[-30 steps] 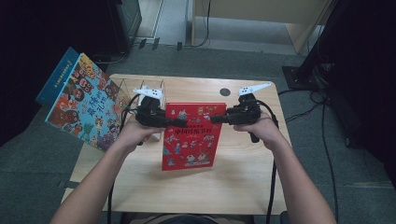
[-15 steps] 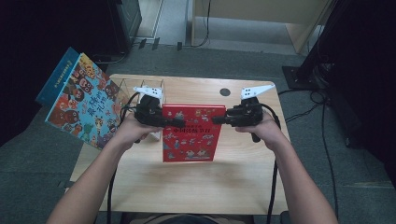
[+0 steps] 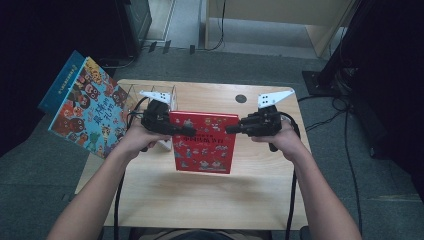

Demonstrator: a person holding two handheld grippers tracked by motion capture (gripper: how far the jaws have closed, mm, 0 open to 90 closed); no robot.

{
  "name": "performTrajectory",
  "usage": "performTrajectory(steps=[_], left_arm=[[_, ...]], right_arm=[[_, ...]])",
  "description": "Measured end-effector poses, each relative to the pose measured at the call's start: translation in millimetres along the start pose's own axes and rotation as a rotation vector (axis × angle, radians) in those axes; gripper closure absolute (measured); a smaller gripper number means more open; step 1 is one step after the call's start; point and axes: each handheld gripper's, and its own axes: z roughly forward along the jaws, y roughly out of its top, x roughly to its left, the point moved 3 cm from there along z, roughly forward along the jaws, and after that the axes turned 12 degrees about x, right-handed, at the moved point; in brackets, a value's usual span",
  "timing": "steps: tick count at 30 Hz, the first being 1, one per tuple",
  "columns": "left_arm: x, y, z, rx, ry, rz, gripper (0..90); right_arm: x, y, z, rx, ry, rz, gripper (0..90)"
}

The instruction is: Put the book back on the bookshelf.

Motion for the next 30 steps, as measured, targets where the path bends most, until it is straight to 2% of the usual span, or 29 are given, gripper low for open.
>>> performTrajectory(steps=[3, 6, 8, 12, 13, 14, 18, 19, 21, 24, 27, 28, 30], left_arm=[[1.5, -1.2, -1.0, 0.001, 0.003, -0.004, 64.2], [1.2, 0.4, -8.1, -0.063, -0.037, -0.011, 63.6], [0.4, 1.2, -10.1, -0.056, -0.039, -0.001, 64.8], [-0.9, 3.4, -11.0, -0.028, -0.034, 0.006, 65.8], [-1.6, 5.3, -11.1, -0.004, -0.038, 0.004, 66.0], [-3.6, 8.9, -10.1, 0.047, -0.039, 0.013, 66.4], [-9.2, 19.2, -4.6, 0.172, -0.004, 0.049, 66.8], [-9.4, 20.9, -3.9, 0.193, -0.001, 0.048, 66.8], [-9.4, 23.6, -2.4, 0.220, -0.002, 0.045, 67.3], [-13.2, 28.3, 0.0, 0.270, 0.031, 0.069, 67.9], [-17.2, 32.6, 1.3, 0.293, 0.047, 0.084, 68.0], [-20.5, 36.3, 1.9, 0.325, 0.069, 0.097, 68.1], [-22.4, 39.0, 2.4, 0.347, 0.083, 0.117, 68.7]], right_arm=[[1.0, 0.6, 1.4, 0.009, 0.010, 0.001, 79.6], [2.3, -0.3, 3.6, 0.031, 0.018, -0.015, 80.3], [3.1, -1.6, 6.3, 0.058, 0.019, -0.017, 80.4], [2.7, -1.8, 7.3, 0.054, 0.030, -0.022, 80.5], [3.4, -1.6, 7.4, 0.056, 0.029, -0.030, 80.4], [3.7, -1.2, 7.6, 0.056, 0.032, -0.029, 80.5], [6.0, 1.8, 10.2, 0.058, 0.038, -0.068, 80.3], [5.7, 2.2, 10.2, 0.060, 0.040, -0.061, 80.3], [4.7, 1.7, 9.8, 0.062, 0.039, -0.060, 80.2], [3.5, 0.5, 9.2, 0.064, 0.044, -0.059, 80.0], [3.7, 0.1, 9.2, 0.065, 0.049, -0.063, 79.9], [4.1, -0.3, 9.7, 0.066, 0.052, -0.075, 79.8], [3.3, -0.3, 10.2, 0.066, 0.051, -0.070, 79.6]])
